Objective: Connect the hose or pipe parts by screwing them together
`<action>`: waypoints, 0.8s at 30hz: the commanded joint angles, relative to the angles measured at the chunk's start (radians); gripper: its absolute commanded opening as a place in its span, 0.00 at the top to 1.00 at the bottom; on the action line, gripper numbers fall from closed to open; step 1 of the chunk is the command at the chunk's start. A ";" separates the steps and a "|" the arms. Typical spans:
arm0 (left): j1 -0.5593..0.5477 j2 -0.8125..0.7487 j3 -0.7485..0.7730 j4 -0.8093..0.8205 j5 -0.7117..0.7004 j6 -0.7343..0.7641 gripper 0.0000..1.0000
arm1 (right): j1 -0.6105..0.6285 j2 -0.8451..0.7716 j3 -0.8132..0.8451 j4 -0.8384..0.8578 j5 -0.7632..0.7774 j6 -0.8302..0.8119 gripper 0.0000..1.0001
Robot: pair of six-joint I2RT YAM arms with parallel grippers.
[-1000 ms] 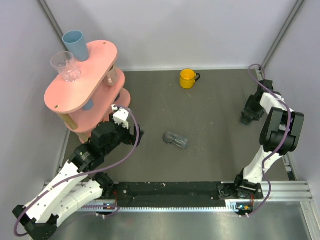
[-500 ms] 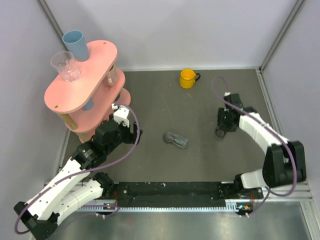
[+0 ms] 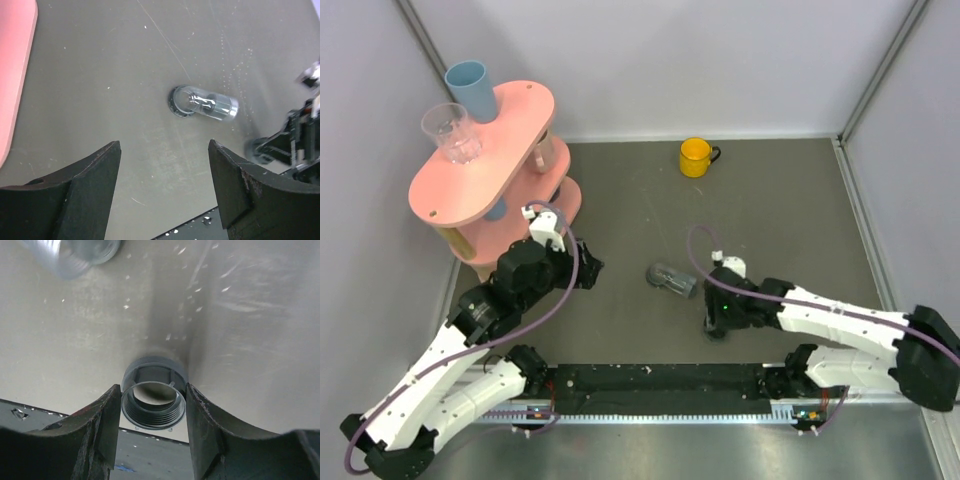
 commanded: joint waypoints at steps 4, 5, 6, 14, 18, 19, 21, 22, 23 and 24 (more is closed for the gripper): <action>0.000 -0.072 -0.019 -0.045 -0.009 -0.130 0.24 | 0.244 0.262 0.157 0.099 0.159 0.237 0.58; 0.000 -0.070 -0.027 -0.048 -0.012 -0.136 0.24 | 0.255 0.292 0.215 0.099 0.162 0.249 0.56; -0.001 -0.069 -0.030 -0.051 -0.015 -0.137 0.24 | 0.261 0.318 0.243 0.099 0.161 0.249 0.53; -0.001 -0.055 -0.036 -0.065 0.002 -0.124 0.24 | 0.271 0.378 0.371 0.098 0.150 0.137 0.18; -0.001 -0.034 -0.053 -0.054 0.036 -0.053 0.21 | 0.214 0.303 0.366 0.096 0.115 0.022 0.10; -0.001 -0.024 -0.056 -0.056 0.040 -0.039 0.21 | 0.194 0.297 0.366 0.110 0.104 -0.062 0.10; -0.001 0.005 -0.067 -0.040 0.059 -0.041 0.21 | 0.135 0.286 0.369 0.142 0.061 -0.188 0.11; 0.000 0.014 -0.078 -0.033 0.068 -0.058 0.21 | 0.119 0.289 0.384 0.152 0.052 -0.305 0.11; -0.001 0.022 -0.084 -0.022 0.080 -0.070 0.22 | 0.102 0.292 0.394 0.158 0.055 -0.356 0.11; 0.000 0.031 -0.091 -0.011 0.112 -0.079 0.22 | 0.072 0.295 0.406 0.161 0.049 -0.407 0.12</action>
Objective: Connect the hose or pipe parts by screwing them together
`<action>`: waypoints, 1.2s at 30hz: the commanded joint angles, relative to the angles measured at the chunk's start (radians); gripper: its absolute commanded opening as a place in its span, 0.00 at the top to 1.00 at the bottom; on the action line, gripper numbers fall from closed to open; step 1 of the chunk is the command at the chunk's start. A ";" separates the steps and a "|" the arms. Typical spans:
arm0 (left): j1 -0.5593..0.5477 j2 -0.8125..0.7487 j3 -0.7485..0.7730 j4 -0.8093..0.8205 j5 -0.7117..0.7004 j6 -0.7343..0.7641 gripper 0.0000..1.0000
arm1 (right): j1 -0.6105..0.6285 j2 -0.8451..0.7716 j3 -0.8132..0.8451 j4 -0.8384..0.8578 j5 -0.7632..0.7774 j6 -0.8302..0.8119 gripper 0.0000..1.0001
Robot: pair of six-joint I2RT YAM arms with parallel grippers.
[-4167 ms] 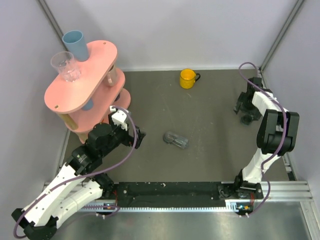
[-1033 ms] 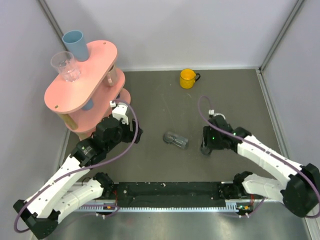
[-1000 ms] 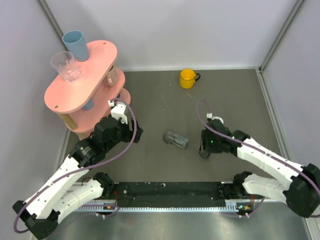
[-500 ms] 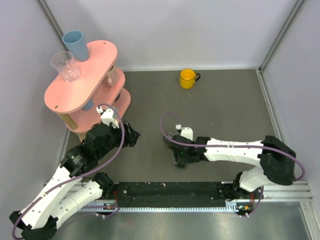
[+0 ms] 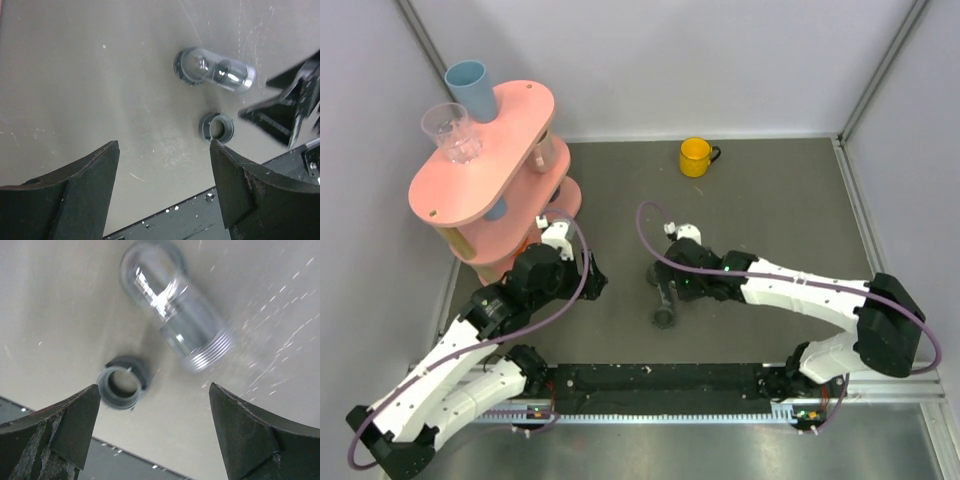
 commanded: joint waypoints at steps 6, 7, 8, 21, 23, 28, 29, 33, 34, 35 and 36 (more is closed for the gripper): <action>-0.001 0.070 -0.088 0.192 0.285 -0.015 0.25 | -0.242 0.006 0.126 0.117 -0.214 -0.494 0.12; -0.001 0.074 -0.101 0.202 0.288 -0.009 0.25 | -0.275 0.012 0.129 0.129 -0.247 -0.526 0.13; -0.001 0.093 -0.106 0.205 0.287 -0.009 0.25 | -0.285 0.036 0.131 0.140 -0.318 -0.546 0.13; 0.003 0.105 -0.118 0.191 0.227 -0.138 0.29 | -0.290 0.358 0.295 0.169 -0.443 -0.695 0.17; 0.003 0.107 -0.117 0.189 0.230 -0.142 0.29 | -0.287 0.384 0.307 0.169 -0.436 -0.695 0.18; 0.005 0.114 -0.115 0.179 0.255 -0.091 0.30 | -0.286 0.403 0.302 0.165 -0.276 -0.681 0.45; 0.005 0.119 -0.112 0.173 0.256 -0.078 0.30 | -0.290 0.397 0.299 0.152 -0.256 -0.681 0.53; 0.005 0.133 -0.091 0.153 0.232 -0.064 0.30 | -0.369 0.334 0.235 0.160 -0.251 -0.614 0.60; 0.005 0.136 -0.088 0.156 0.235 -0.072 0.30 | -0.380 0.319 0.223 0.164 -0.251 -0.615 0.60; 0.005 0.140 -0.085 0.168 0.241 -0.080 0.30 | -0.386 0.297 0.211 0.164 -0.251 -0.615 0.60; 0.005 0.146 -0.075 0.177 0.262 -0.090 0.31 | -0.394 0.290 0.195 0.163 -0.251 -0.620 0.59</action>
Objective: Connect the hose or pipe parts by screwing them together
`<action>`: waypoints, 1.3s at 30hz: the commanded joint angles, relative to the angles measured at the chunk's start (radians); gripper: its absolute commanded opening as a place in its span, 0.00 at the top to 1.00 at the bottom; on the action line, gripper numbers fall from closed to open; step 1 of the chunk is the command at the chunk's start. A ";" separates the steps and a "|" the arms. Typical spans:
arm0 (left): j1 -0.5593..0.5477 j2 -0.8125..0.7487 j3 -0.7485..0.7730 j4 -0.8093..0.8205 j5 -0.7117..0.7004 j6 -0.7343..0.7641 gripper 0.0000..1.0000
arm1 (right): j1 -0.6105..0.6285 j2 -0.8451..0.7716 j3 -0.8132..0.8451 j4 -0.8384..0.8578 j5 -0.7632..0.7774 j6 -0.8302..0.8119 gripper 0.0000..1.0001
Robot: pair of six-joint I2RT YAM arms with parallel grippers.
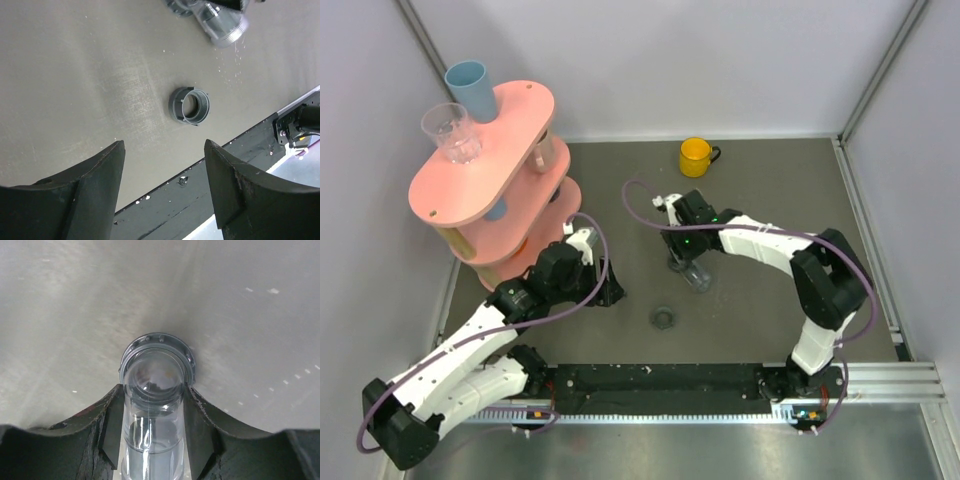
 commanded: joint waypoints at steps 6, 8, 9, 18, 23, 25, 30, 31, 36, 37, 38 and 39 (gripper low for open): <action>0.005 0.061 0.078 0.047 0.041 -0.016 0.31 | -0.074 -0.102 -0.060 -0.013 0.034 0.054 0.36; 0.005 0.070 0.084 0.047 0.049 -0.014 0.31 | -0.075 -0.099 -0.062 -0.030 0.037 0.066 0.31; 0.005 0.070 0.087 0.047 0.052 -0.016 0.31 | -0.075 -0.095 -0.068 -0.031 0.058 0.075 0.30; 0.011 0.087 0.129 0.017 0.067 -0.008 0.32 | -0.074 -0.036 -0.045 -0.060 0.140 0.083 0.44; 0.015 0.083 0.199 -0.010 0.106 -0.010 0.35 | -0.074 -0.094 -0.033 -0.053 0.113 0.043 0.67; 0.018 0.090 0.233 -0.010 0.109 -0.011 0.35 | -0.075 -0.128 -0.031 -0.045 0.113 0.029 0.68; 0.060 0.139 0.293 -0.010 0.139 -0.014 0.38 | -0.074 -0.331 -0.089 0.039 0.003 0.037 0.73; 0.096 0.158 0.308 -0.017 0.179 -0.016 0.39 | -0.074 -0.369 -0.114 0.111 -0.036 0.044 0.74; 0.204 0.141 0.322 0.117 0.340 -0.091 0.42 | -0.072 -0.614 -0.281 0.305 -0.269 0.074 0.75; 0.221 0.144 0.314 0.148 0.393 -0.130 0.43 | -0.069 -0.647 -0.316 0.363 -0.303 0.075 0.76; 0.227 0.158 0.311 0.177 0.421 -0.149 0.43 | -0.068 -0.673 -0.333 0.393 -0.343 0.078 0.76; 0.229 0.168 0.310 0.249 0.453 -0.163 0.44 | -0.066 -0.726 -0.350 0.424 -0.400 0.083 0.76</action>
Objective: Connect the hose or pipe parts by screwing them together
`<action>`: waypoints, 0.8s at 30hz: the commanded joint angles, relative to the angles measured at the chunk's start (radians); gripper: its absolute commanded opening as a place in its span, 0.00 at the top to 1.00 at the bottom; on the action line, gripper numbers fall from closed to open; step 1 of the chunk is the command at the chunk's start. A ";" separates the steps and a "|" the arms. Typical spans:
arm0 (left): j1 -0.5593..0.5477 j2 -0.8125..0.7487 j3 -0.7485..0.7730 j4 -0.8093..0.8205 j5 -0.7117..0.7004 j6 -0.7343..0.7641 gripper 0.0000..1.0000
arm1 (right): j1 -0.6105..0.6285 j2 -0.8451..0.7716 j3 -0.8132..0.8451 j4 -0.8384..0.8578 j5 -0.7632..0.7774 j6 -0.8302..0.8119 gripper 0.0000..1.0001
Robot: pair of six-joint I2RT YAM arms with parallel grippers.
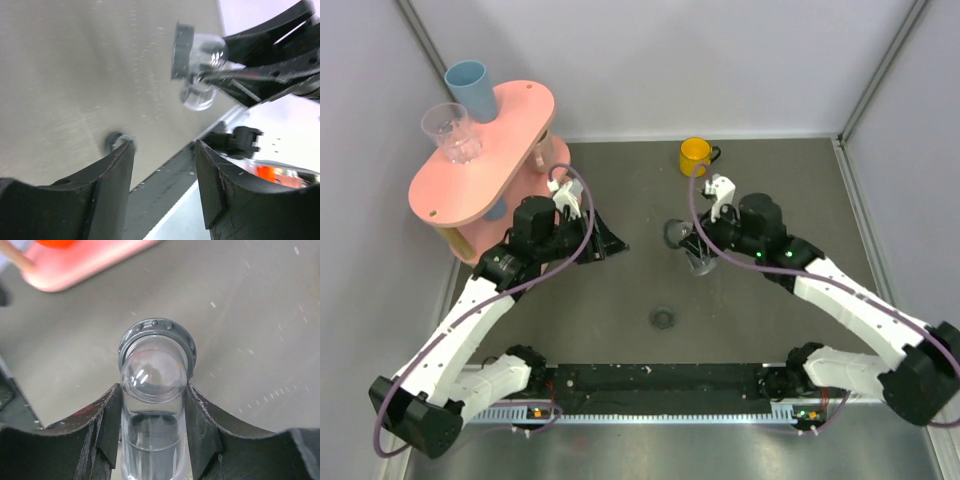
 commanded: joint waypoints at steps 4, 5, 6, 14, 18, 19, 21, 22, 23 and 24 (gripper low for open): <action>0.024 0.054 -0.005 0.412 0.311 -0.205 0.44 | 0.028 -0.209 -0.144 0.351 -0.305 0.032 0.77; 0.023 0.060 -0.011 0.443 0.337 -0.221 0.44 | 0.041 -0.226 -0.154 0.364 -0.305 0.029 0.77; 0.023 0.064 -0.012 0.460 0.337 -0.230 0.44 | 0.047 -0.250 -0.163 0.368 -0.302 0.026 0.77; 0.014 0.112 -0.023 0.472 0.343 -0.215 0.43 | 0.082 -0.277 -0.180 0.350 -0.300 0.016 0.78; -0.011 0.126 -0.037 0.477 0.342 -0.212 0.42 | 0.090 -0.281 -0.184 0.368 -0.296 0.019 0.79; -0.011 0.129 -0.046 0.480 0.345 -0.219 0.43 | 0.091 -0.280 -0.184 0.371 -0.294 0.018 0.79; -0.013 0.135 -0.057 0.507 0.355 -0.230 0.45 | 0.093 -0.281 -0.184 0.373 -0.294 0.018 0.80; -0.013 0.133 -0.066 0.512 0.360 -0.238 0.46 | 0.093 -0.284 -0.184 0.375 -0.293 0.019 0.80; -0.013 0.133 -0.068 0.514 0.362 -0.239 0.46 | 0.094 -0.286 -0.186 0.375 -0.290 0.019 0.80; -0.013 0.135 -0.071 0.515 0.363 -0.239 0.46 | 0.094 -0.289 -0.184 0.376 -0.290 0.019 0.80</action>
